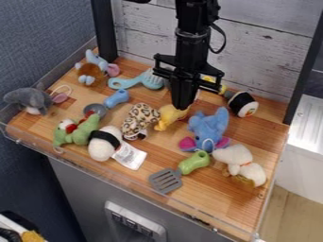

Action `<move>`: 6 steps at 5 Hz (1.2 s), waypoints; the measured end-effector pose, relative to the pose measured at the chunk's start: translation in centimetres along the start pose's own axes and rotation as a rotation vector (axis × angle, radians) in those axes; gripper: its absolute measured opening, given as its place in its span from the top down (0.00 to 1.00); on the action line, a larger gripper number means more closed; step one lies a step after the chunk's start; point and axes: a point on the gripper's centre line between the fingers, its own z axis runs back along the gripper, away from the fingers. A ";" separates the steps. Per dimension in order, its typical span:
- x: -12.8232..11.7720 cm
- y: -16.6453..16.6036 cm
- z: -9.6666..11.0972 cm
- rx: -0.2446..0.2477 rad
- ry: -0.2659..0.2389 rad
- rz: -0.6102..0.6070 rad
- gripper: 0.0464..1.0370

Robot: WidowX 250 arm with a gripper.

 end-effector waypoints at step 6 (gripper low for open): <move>-0.7 18.3 -0.1 -0.085 -0.016 1.119 0.04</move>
